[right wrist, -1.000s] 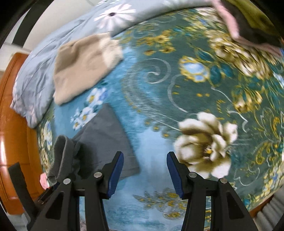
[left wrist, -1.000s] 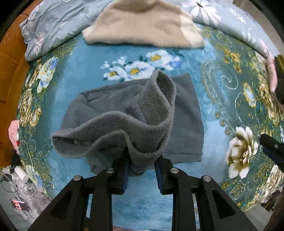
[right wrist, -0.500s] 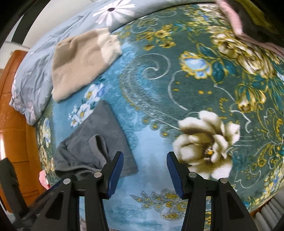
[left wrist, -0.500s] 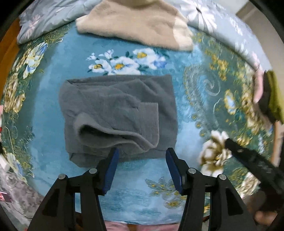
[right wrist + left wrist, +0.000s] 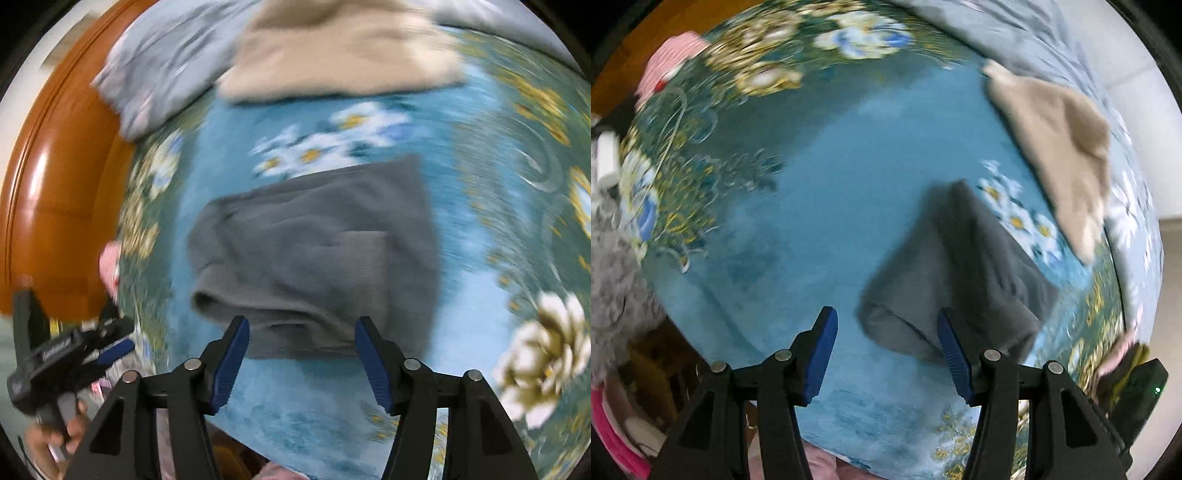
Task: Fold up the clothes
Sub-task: 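Open both grippers and release the cuffs onto the sweatshirt, then grasp the sweatshirt hem edge with the right gripper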
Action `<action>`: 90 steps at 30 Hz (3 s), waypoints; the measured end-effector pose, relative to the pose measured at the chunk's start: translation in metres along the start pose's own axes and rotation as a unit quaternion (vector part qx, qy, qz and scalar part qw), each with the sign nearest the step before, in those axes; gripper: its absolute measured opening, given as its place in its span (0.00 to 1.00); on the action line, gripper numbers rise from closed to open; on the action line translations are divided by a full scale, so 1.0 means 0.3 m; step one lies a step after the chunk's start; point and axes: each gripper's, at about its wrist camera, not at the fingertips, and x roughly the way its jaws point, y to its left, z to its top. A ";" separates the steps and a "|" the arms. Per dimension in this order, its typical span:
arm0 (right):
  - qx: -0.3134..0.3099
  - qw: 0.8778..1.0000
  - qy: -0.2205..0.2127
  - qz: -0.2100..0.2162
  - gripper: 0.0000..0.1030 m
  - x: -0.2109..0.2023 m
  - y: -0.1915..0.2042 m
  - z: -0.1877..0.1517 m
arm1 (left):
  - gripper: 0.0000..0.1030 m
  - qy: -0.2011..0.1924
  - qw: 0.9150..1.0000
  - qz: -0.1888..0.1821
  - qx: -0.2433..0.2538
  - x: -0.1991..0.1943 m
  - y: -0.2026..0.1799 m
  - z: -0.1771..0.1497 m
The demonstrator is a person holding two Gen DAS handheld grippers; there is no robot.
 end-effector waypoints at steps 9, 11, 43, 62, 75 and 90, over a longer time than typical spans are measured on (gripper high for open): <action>-0.152 0.986 0.046 -0.057 0.70 0.188 0.226 0.034 | 0.55 0.026 1.000 -0.005 -0.008 0.060 0.051 0.020; -0.146 0.986 0.049 -0.066 0.70 0.209 0.224 0.048 | 0.55 0.029 0.999 -0.008 -0.012 0.068 0.064 0.030; 0.166 0.985 -0.030 -0.043 0.16 0.033 -0.324 0.195 | 0.55 0.082 0.996 0.028 0.027 0.178 0.060 0.059; 0.064 0.996 0.040 0.045 0.71 0.229 -0.187 0.146 | 0.55 0.104 0.988 0.050 0.097 0.236 -0.132 0.065; 0.093 0.983 0.042 0.153 0.08 0.219 -0.174 0.103 | 0.55 0.117 0.986 0.056 0.106 0.252 -0.123 0.056; 0.117 0.990 0.039 0.062 0.49 0.220 -0.282 0.047 | 0.55 0.122 0.985 0.069 0.104 0.264 -0.106 0.057</action>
